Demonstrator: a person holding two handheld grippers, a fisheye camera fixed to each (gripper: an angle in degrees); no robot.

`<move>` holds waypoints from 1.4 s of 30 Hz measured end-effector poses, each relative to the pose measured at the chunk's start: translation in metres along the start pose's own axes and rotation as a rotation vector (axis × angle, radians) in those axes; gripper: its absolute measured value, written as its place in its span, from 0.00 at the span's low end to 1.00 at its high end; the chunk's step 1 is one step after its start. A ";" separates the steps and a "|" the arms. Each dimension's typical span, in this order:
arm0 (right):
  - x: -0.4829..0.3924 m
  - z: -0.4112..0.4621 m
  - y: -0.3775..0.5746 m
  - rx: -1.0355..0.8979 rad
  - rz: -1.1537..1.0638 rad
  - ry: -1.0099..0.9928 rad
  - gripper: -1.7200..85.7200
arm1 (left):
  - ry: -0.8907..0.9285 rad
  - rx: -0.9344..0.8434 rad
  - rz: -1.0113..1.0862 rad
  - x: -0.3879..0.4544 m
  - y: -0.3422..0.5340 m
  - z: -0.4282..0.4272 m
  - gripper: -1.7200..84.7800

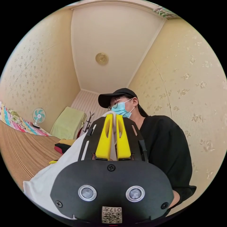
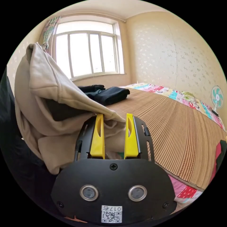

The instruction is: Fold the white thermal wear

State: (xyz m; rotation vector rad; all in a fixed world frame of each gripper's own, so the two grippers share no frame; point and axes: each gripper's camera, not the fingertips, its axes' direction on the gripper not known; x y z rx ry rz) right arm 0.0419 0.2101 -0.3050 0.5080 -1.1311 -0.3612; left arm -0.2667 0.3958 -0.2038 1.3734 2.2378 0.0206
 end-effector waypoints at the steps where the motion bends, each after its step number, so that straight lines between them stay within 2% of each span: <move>1: -0.001 -0.001 -0.002 0.018 -0.004 -0.033 0.13 | 0.004 0.008 0.003 0.005 -0.001 -0.002 0.03; 5: -0.011 0.017 -0.021 -0.070 -0.116 -0.213 0.10 | 0.081 0.049 0.032 0.028 -0.005 -0.007 0.03; 8: -0.019 0.028 -0.023 -0.075 -0.154 -0.352 0.13 | 0.183 0.101 0.066 0.037 -0.007 -0.005 0.03; 11: -0.023 0.056 -0.017 -0.119 -0.114 -0.515 0.17 | 0.283 0.075 0.105 0.038 -0.013 0.011 0.03; 14: -0.048 0.084 -0.010 -0.193 -0.147 -0.524 0.12 | 0.277 0.048 0.141 0.038 -0.020 0.026 0.03; 16: -0.057 0.083 -0.014 -0.203 -0.116 -0.340 0.09 | 0.225 0.037 0.145 0.040 -0.028 0.029 0.03; 17: -0.056 0.068 -0.023 -0.164 -0.066 -0.185 0.09 | 0.183 0.030 0.146 0.042 -0.033 0.028 0.03; 18: -0.051 0.042 -0.039 -0.102 0.009 -0.019 0.08 | 0.137 0.030 0.144 0.044 -0.039 0.025 0.03; 19: -0.049 0.025 -0.048 -0.062 0.043 0.058 0.08 | 0.114 0.034 0.142 0.045 -0.042 0.023 0.03; 21: -0.045 -0.056 -0.085 0.160 0.158 0.300 0.08 | 0.029 0.081 0.143 0.045 -0.053 0.011 0.03; 25: -0.064 -0.155 -0.120 0.501 0.186 0.360 0.08 | -0.044 0.144 0.159 0.018 -0.080 0.012 0.03; 27: -0.095 -0.184 -0.143 0.661 0.069 0.543 0.08 | -0.130 0.150 0.164 -0.020 -0.121 0.030 0.03; 29: -0.101 -0.183 -0.176 0.692 0.012 0.724 0.08 | -0.286 0.115 0.089 -0.072 -0.170 0.047 0.03; 31: -0.075 -0.171 -0.226 0.614 -0.015 0.802 0.08 | -0.429 0.125 -0.064 -0.148 -0.221 0.061 0.03; 32: -0.041 -0.154 -0.266 0.522 -0.028 0.810 0.08 | -0.568 0.133 -0.177 -0.211 -0.255 0.070 0.04; 33: 0.003 -0.129 -0.308 0.402 -0.019 0.806 0.09 | -0.728 0.106 -0.272 -0.280 -0.289 0.080 0.04; 34: 0.029 -0.113 -0.329 0.332 -0.006 0.811 0.09 | -0.806 0.072 -0.292 -0.315 -0.304 0.086 0.05; 36: 0.146 -0.034 -0.386 0.033 0.113 0.890 0.12 | -1.122 -0.043 -0.421 -0.425 -0.329 0.101 0.07; 37: 0.177 -0.014 -0.390 -0.054 0.153 0.901 0.13 | -1.180 -0.063 -0.446 -0.444 -0.326 0.105 0.07; 39: 0.260 0.035 -0.364 -0.278 0.326 0.888 0.15 | -1.268 -0.236 -0.446 -0.501 -0.288 0.137 0.10; 40: 0.273 0.042 -0.352 -0.313 0.362 0.884 0.15 | -1.264 -0.294 -0.442 -0.513 -0.273 0.146 0.11; 42: 0.297 0.061 -0.287 -0.347 0.425 0.774 0.15 | -1.214 -0.554 -0.437 -0.561 -0.181 0.185 0.12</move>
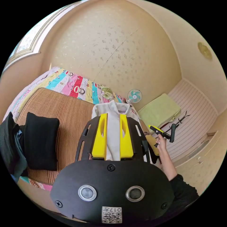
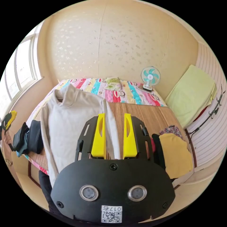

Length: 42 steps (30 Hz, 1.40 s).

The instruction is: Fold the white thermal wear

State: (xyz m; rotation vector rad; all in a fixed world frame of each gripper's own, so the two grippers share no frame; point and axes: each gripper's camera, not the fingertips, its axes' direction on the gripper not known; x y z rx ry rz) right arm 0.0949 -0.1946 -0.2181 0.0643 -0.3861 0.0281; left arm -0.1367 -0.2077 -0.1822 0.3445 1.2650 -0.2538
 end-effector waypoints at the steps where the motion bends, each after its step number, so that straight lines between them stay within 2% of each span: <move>1: 0.002 0.013 0.014 -0.005 -0.010 -0.046 0.15 | -0.007 -0.063 0.027 0.004 0.014 0.029 0.13; 3: 0.010 0.068 0.075 -0.079 -0.004 -0.197 0.15 | -0.073 -0.320 0.091 0.016 0.078 0.140 0.14; 5: 0.012 0.106 0.122 -0.143 0.027 -0.290 0.15 | -0.164 -0.450 0.145 0.023 0.129 0.204 0.15; 8: 0.007 0.147 0.191 -0.203 0.054 -0.361 0.15 | -0.358 -0.539 0.215 0.030 0.194 0.261 0.14; 10: 0.004 0.164 0.224 -0.228 0.053 -0.326 0.14 | -0.387 -0.462 0.247 0.036 0.208 0.258 0.11; 13: 0.005 0.179 0.258 -0.210 0.049 -0.278 0.13 | -0.379 -0.478 0.324 0.036 0.190 0.237 0.06; 16: 0.015 0.165 0.257 -0.222 0.030 -0.270 0.13 | -0.433 -0.212 0.136 -0.007 0.145 0.137 0.03; 18: 0.028 0.150 0.256 -0.246 0.035 -0.177 0.14 | -0.460 0.114 -0.158 -0.067 0.136 0.020 0.03; 21: 0.043 0.138 0.268 -0.284 0.016 -0.046 0.15 | -0.387 0.451 -0.385 -0.125 0.181 -0.085 0.06; 23: 0.049 0.142 0.279 -0.340 -0.034 -0.009 0.15 | -0.334 0.518 -0.405 -0.145 0.211 -0.107 0.10; 25: 0.050 0.141 0.289 -0.347 -0.134 0.010 0.13 | -0.306 0.461 -0.409 -0.157 0.232 -0.101 0.12; 28: 0.069 0.143 0.288 -0.391 -0.171 0.401 0.09 | -0.254 0.230 -0.369 -0.167 0.260 -0.055 0.12; 30: 0.113 0.121 0.287 -0.326 0.058 0.717 0.08 | -0.171 0.066 -0.372 -0.171 0.289 -0.013 0.12; 31: 0.123 0.111 0.288 -0.307 0.136 0.730 0.08 | -0.146 0.037 -0.374 -0.171 0.298 -0.004 0.12; 32: 0.135 0.091 0.293 -0.269 0.263 0.641 0.08 | -0.107 -0.004 -0.390 -0.172 0.316 0.011 0.12; 33: 0.136 0.074 0.302 -0.215 0.333 0.426 0.09 | -0.078 -0.041 -0.414 -0.173 0.333 0.024 0.12; 34: 0.133 0.067 0.307 -0.183 0.343 0.297 0.09 | -0.062 -0.061 -0.428 -0.174 0.341 0.031 0.12; 36: 0.100 0.053 0.326 -0.048 0.265 -0.177 0.10 | 0.027 -0.134 -0.474 -0.180 0.366 0.056 0.13; 38: 0.071 0.053 0.333 -0.011 0.220 -0.311 0.10 | 0.097 -0.162 -0.489 -0.187 0.372 0.068 0.15; 41: 0.035 0.072 0.336 -0.054 0.168 -0.269 0.11 | 0.155 -0.221 -0.511 -0.198 0.360 0.076 0.17; 42: 0.025 0.084 0.342 -0.067 0.143 -0.244 0.11 | 0.117 -0.256 -0.525 -0.199 0.354 0.076 0.17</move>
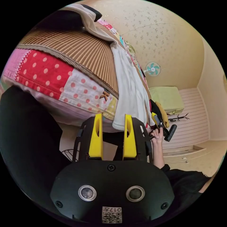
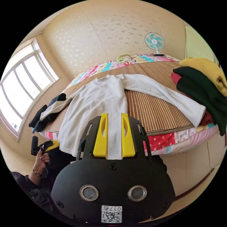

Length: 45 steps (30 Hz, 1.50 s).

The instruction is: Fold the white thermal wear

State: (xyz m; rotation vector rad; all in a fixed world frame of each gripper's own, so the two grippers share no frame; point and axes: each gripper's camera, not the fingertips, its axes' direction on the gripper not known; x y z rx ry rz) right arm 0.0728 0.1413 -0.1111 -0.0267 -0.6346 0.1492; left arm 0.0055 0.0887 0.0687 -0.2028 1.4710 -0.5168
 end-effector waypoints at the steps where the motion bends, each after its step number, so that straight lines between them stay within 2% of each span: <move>1: -0.001 0.008 0.005 -0.009 -0.011 0.013 0.11 | -0.028 -0.008 -0.009 0.001 -0.002 -0.002 0.17; 2: -0.002 0.028 0.018 -0.043 -0.024 0.047 0.10 | -0.062 -0.026 -0.012 0.004 -0.005 -0.006 0.15; 5: -0.007 0.020 0.070 0.208 -0.063 0.107 0.08 | -0.080 -0.056 -0.029 0.007 -0.004 -0.017 0.13; 10: 0.000 0.015 0.072 0.179 -0.056 0.098 0.06 | -0.058 -0.086 -0.086 0.002 0.007 -0.029 0.07; 13: 0.018 0.006 0.078 0.193 -0.013 0.014 0.06 | 0.089 0.132 -0.085 0.019 0.036 -0.080 0.03; 15: 0.033 0.000 0.083 0.210 0.027 -0.057 0.05 | 0.075 0.284 0.000 0.055 0.053 -0.113 0.02; 17: 0.042 -0.003 0.086 0.217 0.046 -0.095 0.05 | 0.055 0.329 0.075 0.089 0.053 -0.120 0.02; 22: 0.049 -0.008 0.091 0.230 0.051 -0.107 0.05 | 0.003 0.341 0.344 0.181 0.041 -0.066 0.02; 25: 0.045 -0.012 0.094 0.230 0.032 -0.071 0.05 | -0.117 0.227 0.491 0.221 0.036 -0.001 0.02; 26: 0.044 -0.013 0.095 0.233 0.023 -0.059 0.05 | -0.162 0.132 0.519 0.225 0.032 0.030 0.03; 27: 0.043 -0.014 0.097 0.236 0.013 -0.047 0.05 | -0.199 0.014 0.517 0.221 0.029 0.059 0.03; 29: 0.042 -0.015 0.099 0.242 -0.001 -0.035 0.05 | -0.220 -0.070 0.476 0.204 0.033 0.082 0.04; 34: 0.049 -0.020 0.102 0.244 -0.010 -0.065 0.05 | -0.089 0.042 0.499 0.166 0.065 0.007 0.05; 38: 0.058 -0.022 0.102 0.256 0.006 -0.115 0.04 | -0.050 0.138 0.365 0.120 0.077 -0.079 0.13; 43: 0.048 -0.018 0.098 0.257 -0.021 -0.049 0.04 | 0.099 0.017 0.262 0.078 0.067 -0.071 0.15; 45: 0.042 -0.018 0.098 0.264 -0.027 -0.014 0.04 | 0.242 -0.056 0.220 0.070 0.061 -0.042 0.15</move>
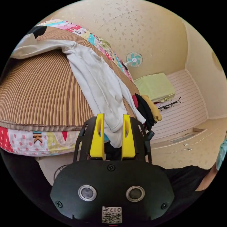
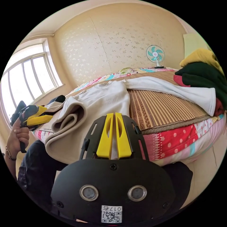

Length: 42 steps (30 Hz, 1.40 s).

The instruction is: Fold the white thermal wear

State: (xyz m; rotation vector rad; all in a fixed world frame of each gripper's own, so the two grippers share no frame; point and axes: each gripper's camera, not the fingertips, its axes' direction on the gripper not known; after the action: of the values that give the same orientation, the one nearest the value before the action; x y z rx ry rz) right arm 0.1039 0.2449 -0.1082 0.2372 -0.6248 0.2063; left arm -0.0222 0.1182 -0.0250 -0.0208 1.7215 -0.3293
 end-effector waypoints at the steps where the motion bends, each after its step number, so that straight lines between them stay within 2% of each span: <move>1: -0.001 0.000 0.000 0.002 0.000 0.005 0.04 | 0.022 -0.022 -0.008 -0.003 -0.002 0.009 0.16; 3: -0.001 -0.001 0.001 0.012 0.010 0.004 0.04 | -0.042 -0.090 -0.036 -0.007 -0.007 0.036 0.16; 7: 0.005 -0.003 0.002 0.030 0.036 -0.038 0.04 | -0.133 -0.107 0.018 0.004 -0.006 0.043 0.11; 12: 0.007 -0.004 0.000 0.038 0.038 -0.064 0.04 | -0.267 -0.169 0.147 0.025 0.006 0.044 0.05; 19: 0.001 -0.001 -0.004 0.043 0.037 -0.054 0.04 | -0.432 -0.163 0.319 0.066 0.032 0.038 0.02; 22: 0.001 0.000 -0.006 0.047 0.045 -0.066 0.04 | -0.306 -0.116 0.335 0.067 0.045 0.003 0.01; 24: 0.000 0.001 -0.008 0.049 0.046 -0.077 0.04 | -0.105 -0.049 0.377 0.068 0.058 -0.047 0.01; 27: -0.002 0.004 -0.011 0.050 0.047 -0.084 0.03 | -0.005 0.027 0.410 0.063 0.075 -0.124 0.01; 31: -0.007 0.007 -0.014 0.053 0.042 -0.075 0.03 | -0.084 0.027 0.397 0.050 0.092 -0.208 0.01; 34: -0.014 0.012 -0.019 0.051 0.033 -0.053 0.03 | -0.300 -0.088 0.320 0.037 0.096 -0.243 0.01; 36: -0.018 0.016 -0.022 0.051 0.030 -0.041 0.03 | -0.409 -0.040 0.235 0.026 0.099 -0.266 0.01; 40: -0.022 0.021 -0.028 0.051 0.031 -0.039 0.04 | -0.379 0.047 0.168 0.016 0.092 -0.266 0.03; 42: -0.024 0.025 -0.033 0.049 0.028 -0.042 0.04 | -0.419 0.047 0.135 0.013 0.077 -0.240 0.09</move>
State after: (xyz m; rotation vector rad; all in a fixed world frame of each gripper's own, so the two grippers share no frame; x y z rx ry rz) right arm 0.0793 0.2040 -0.1076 0.2808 -0.6653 0.2448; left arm -0.2441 0.2388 -0.0214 0.0571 1.2922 -0.2449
